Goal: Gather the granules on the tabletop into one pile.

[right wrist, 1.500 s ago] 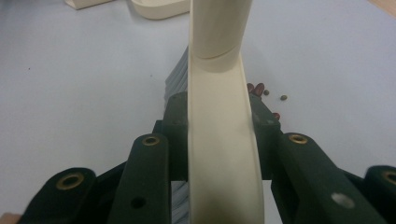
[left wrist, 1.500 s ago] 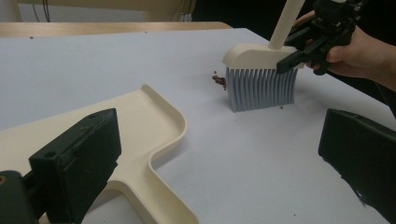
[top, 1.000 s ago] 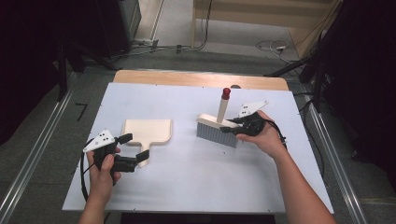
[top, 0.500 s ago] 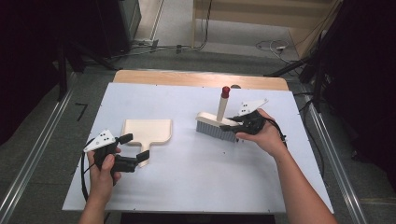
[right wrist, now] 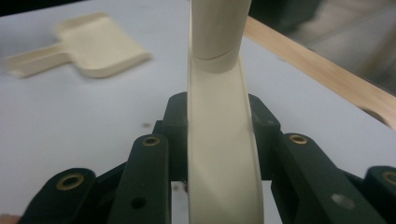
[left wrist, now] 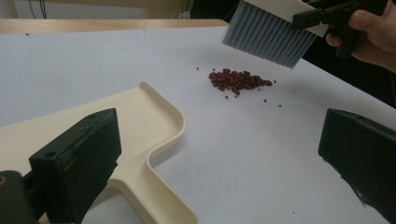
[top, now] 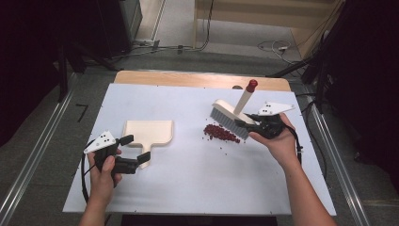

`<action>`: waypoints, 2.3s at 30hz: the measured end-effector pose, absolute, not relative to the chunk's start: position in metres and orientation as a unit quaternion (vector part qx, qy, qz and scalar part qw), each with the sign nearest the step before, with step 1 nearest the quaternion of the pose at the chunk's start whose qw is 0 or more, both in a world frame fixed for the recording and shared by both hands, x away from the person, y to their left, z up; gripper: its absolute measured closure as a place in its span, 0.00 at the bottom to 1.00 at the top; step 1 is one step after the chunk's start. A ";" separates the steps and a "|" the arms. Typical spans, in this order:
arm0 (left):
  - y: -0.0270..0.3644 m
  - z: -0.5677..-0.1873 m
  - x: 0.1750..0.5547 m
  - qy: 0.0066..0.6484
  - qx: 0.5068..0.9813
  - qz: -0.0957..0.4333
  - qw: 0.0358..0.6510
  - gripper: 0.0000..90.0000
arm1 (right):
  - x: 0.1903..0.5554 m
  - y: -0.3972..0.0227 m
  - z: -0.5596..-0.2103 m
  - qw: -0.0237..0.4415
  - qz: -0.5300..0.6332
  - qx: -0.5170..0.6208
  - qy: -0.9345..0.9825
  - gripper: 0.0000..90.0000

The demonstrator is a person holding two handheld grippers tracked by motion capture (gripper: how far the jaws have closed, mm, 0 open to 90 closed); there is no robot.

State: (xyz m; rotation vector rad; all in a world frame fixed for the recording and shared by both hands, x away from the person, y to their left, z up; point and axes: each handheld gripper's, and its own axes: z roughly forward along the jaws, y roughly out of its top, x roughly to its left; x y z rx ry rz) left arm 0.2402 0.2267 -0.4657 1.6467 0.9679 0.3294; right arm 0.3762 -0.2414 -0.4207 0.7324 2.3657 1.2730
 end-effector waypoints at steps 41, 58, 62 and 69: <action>0.225 -0.466 0.241 0.409 0.703 0.139 0.565 0.00 | 0.346 -0.184 -0.457 0.039 0.423 0.168 0.889 0.72; 0.227 -0.466 0.241 0.411 0.702 0.138 0.565 0.00 | 0.356 -0.191 -0.437 0.116 0.441 0.215 0.864 0.72; 0.226 -0.466 0.241 0.410 0.703 0.137 0.565 0.00 | 0.353 -0.186 -0.445 0.087 0.434 0.239 0.864 0.73; 0.227 -0.466 0.241 0.410 0.702 0.138 0.565 0.00 | 0.361 -0.196 -0.454 0.115 0.418 0.282 0.856 0.73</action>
